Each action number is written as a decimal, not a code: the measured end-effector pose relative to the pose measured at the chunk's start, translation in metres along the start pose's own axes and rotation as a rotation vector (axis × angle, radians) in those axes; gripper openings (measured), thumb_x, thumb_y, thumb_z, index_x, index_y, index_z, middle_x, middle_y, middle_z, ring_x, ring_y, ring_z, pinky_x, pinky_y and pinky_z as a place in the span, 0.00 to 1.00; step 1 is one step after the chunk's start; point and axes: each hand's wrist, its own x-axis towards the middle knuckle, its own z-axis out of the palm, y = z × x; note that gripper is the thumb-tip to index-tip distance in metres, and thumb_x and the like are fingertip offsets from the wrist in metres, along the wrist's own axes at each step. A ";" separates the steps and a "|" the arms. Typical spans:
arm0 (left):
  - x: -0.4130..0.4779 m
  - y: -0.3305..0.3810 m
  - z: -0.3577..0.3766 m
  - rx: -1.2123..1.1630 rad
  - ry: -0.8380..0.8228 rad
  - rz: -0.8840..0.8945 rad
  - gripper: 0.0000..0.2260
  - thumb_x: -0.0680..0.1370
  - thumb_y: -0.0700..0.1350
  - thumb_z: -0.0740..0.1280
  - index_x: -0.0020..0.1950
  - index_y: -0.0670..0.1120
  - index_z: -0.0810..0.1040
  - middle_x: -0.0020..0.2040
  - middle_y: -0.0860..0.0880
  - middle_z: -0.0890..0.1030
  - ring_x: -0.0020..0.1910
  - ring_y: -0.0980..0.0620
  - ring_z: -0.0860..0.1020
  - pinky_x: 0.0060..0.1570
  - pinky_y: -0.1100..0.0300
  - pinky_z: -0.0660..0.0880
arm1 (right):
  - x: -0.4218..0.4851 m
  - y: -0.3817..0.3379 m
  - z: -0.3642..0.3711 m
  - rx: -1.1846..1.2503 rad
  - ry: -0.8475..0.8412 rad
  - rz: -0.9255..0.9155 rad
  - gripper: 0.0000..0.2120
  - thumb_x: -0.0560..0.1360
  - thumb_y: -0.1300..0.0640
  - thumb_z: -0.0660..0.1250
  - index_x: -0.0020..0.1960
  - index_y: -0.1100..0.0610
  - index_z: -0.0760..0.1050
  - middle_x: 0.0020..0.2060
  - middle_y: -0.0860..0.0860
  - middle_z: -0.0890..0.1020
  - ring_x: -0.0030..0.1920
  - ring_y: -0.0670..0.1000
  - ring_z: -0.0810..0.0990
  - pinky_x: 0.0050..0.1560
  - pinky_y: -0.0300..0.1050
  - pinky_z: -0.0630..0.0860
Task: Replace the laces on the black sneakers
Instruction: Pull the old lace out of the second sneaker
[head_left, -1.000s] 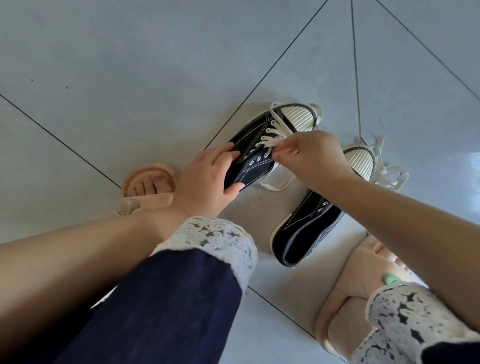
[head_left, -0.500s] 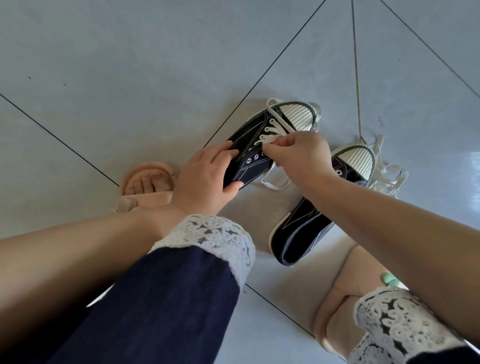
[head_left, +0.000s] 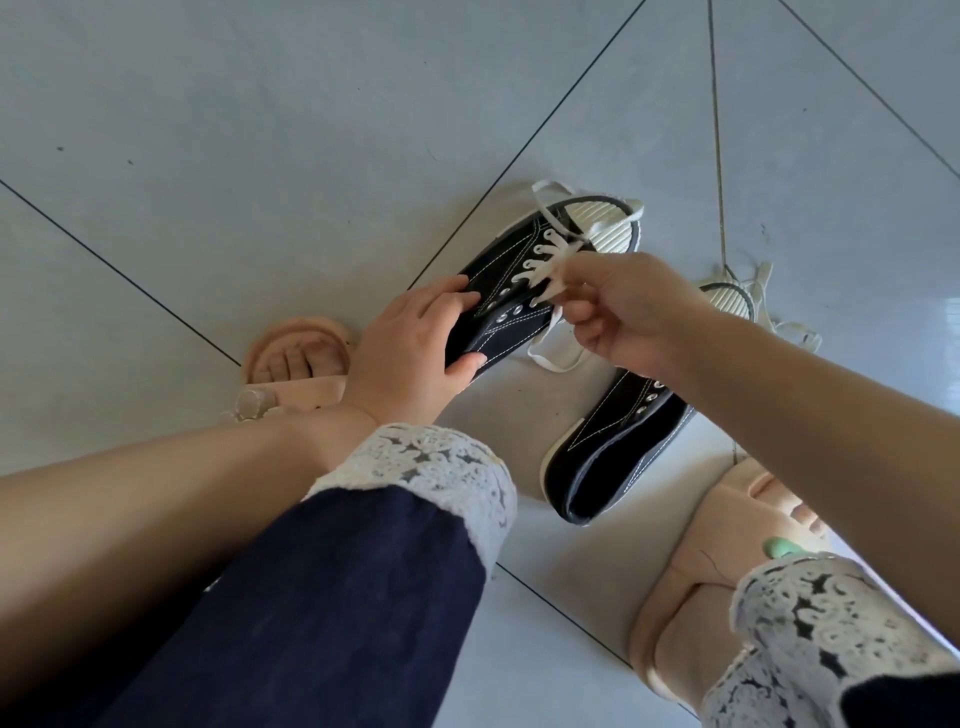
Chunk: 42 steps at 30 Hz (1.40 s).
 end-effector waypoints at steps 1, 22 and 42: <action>0.000 0.000 0.000 0.007 -0.007 0.010 0.21 0.69 0.43 0.73 0.60 0.41 0.75 0.64 0.47 0.74 0.60 0.43 0.73 0.59 0.53 0.68 | 0.001 -0.003 -0.004 0.077 -0.065 0.076 0.05 0.74 0.64 0.61 0.42 0.58 0.73 0.26 0.49 0.74 0.19 0.41 0.65 0.18 0.32 0.61; 0.003 -0.001 -0.001 0.021 -0.066 0.054 0.22 0.69 0.43 0.72 0.61 0.41 0.75 0.65 0.46 0.73 0.61 0.44 0.73 0.60 0.51 0.68 | -0.023 0.029 -0.003 -0.258 0.107 -0.388 0.07 0.76 0.62 0.64 0.40 0.53 0.72 0.35 0.46 0.83 0.41 0.42 0.82 0.43 0.38 0.76; 0.002 0.003 -0.001 0.003 -0.047 0.033 0.21 0.68 0.41 0.73 0.60 0.40 0.76 0.64 0.45 0.74 0.60 0.43 0.74 0.59 0.52 0.67 | -0.015 0.027 -0.013 -1.536 0.313 -0.877 0.16 0.73 0.49 0.68 0.57 0.54 0.74 0.56 0.52 0.74 0.61 0.55 0.68 0.62 0.48 0.59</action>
